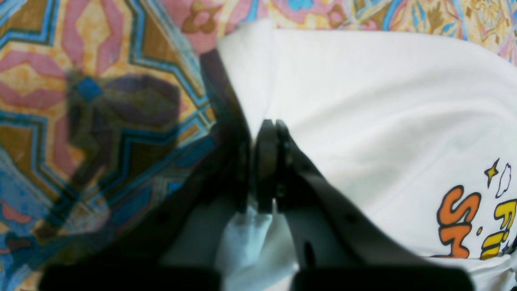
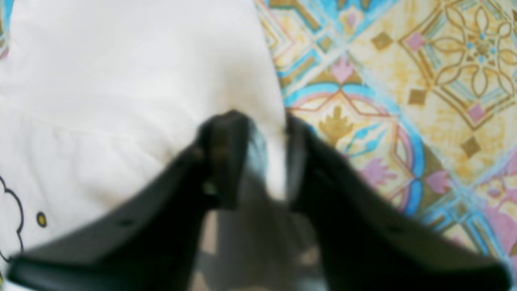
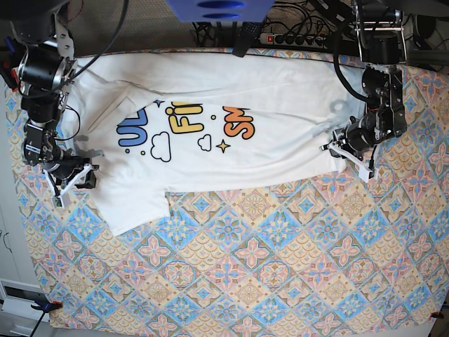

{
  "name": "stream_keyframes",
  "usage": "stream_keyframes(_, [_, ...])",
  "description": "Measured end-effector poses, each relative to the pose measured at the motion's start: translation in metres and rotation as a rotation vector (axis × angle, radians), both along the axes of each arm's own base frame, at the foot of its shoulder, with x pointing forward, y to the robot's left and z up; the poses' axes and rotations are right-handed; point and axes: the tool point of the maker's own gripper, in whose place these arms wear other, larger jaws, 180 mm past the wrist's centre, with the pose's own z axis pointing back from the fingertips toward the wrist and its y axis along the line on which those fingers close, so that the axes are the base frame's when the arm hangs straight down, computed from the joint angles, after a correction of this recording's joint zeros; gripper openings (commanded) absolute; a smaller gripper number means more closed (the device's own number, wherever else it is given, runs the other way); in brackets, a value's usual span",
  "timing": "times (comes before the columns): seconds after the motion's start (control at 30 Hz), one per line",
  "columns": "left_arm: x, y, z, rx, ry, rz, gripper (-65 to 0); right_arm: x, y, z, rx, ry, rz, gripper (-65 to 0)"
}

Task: Fold the T-shirt properly
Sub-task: 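Lift the hem with both grippers and fold it toward the collar edge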

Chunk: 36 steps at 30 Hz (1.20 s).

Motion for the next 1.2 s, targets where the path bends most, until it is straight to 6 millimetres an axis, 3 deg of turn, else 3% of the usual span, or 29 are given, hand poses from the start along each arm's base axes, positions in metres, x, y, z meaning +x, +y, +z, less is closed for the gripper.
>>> stream_keyframes(0.07, [0.002,-0.001,0.004,0.002,-0.011,-0.008,-65.0,-0.001,0.001,-0.001,0.001,0.002,0.001,-65.0])
stream_keyframes(0.33, [0.015,-0.008,0.033,0.023,-0.102,-0.039,-65.0,0.001,0.000,0.004,-0.025,-0.002,0.023,-65.0])
stream_keyframes(0.57, [-0.003,0.023,0.029,0.030,-0.086,0.059,-65.0,-0.009,-0.011,0.023,-0.150,-0.023,0.100,-65.0])
stream_keyframes(0.67, [-0.010,0.022,0.031,0.038,-0.088,0.048,-65.0,-0.014,-0.011,0.030,-0.194,-0.031,0.135,-65.0])
stream_keyframes(0.77, [-0.013,0.016,0.047,0.057,-0.133,0.018,-65.0,-0.019,-0.013,0.040,-0.218,-0.061,0.138,-65.0])
stream_keyframes(1.03, [-0.037,0.010,0.064,0.088,-0.161,-0.028,-65.0,-0.048,-0.040,0.068,-0.321,-0.071,0.111,-65.0])
stream_keyframes(1.2, [-0.051,0.022,0.067,0.104,-0.155,-0.003,-65.0,-0.085,-0.043,0.062,-0.359,-0.033,0.130,-65.0])
